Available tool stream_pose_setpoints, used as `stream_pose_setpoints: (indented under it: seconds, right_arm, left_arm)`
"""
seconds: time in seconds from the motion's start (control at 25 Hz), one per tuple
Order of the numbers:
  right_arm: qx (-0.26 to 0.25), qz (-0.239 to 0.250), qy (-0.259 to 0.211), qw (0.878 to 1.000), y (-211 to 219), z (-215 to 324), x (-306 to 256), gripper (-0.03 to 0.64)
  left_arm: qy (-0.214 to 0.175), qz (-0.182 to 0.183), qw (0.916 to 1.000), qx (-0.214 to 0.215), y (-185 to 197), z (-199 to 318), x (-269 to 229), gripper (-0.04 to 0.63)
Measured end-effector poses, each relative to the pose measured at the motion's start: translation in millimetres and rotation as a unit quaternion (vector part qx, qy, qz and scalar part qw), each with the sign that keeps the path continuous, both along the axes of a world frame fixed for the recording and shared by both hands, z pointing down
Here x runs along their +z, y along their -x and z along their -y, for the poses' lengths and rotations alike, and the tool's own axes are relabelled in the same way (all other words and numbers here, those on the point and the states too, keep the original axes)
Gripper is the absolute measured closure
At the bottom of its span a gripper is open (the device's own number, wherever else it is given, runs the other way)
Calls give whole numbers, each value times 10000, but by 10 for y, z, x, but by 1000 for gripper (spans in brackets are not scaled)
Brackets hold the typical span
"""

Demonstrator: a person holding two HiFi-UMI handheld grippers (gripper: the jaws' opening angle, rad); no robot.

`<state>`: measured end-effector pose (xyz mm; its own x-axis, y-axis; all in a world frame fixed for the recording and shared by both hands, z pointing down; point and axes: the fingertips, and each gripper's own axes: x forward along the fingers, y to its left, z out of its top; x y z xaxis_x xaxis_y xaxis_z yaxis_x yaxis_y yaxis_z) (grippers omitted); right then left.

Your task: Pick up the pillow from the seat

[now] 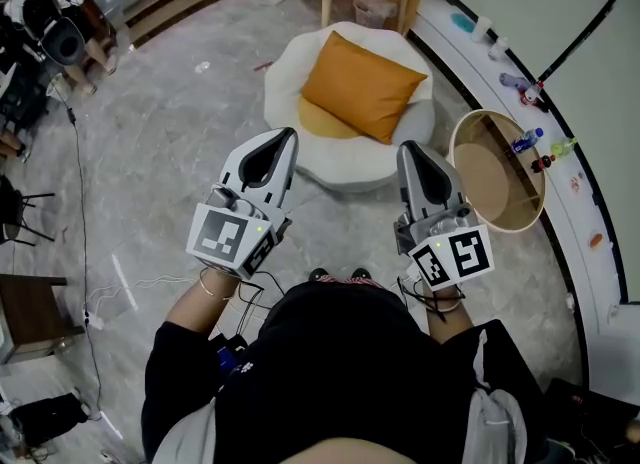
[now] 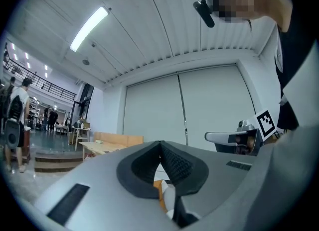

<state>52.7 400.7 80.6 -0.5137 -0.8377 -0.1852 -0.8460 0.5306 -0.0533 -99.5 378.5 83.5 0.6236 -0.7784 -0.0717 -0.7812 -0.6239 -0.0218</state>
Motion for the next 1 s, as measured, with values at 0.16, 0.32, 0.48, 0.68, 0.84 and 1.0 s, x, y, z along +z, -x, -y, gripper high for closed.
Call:
stream_pose_setpoints:
  seconds: [0.16,0.32,0.48,0.68,0.84,1.0]
  right_arm:
    - [50,13,-30,10000,180,3,-10,594]
    - [113,56,-124,9998,203,32,-30,594]
    - [81,25,-75,9999,205,40,7,594]
    - [151,55,-41,9999,144,91,48,594]
    - [142,106,-12,9998,114,145,109,594]
    - [59,157,-11,9999,108,355,119,594]
  left_arm:
    - [9,8,10000,-14,187,16,21,586]
    - [62,-46,10000,-36,259,67,80,586]
    - [67,-146,9998,-64,260,76,-10,586]
    - [186,10,9998,-64,294,97,176,586]
    - [176,12,9998,-114,307,102,189,586]
    - [150,-14,9996,-248,329,285,216,586]
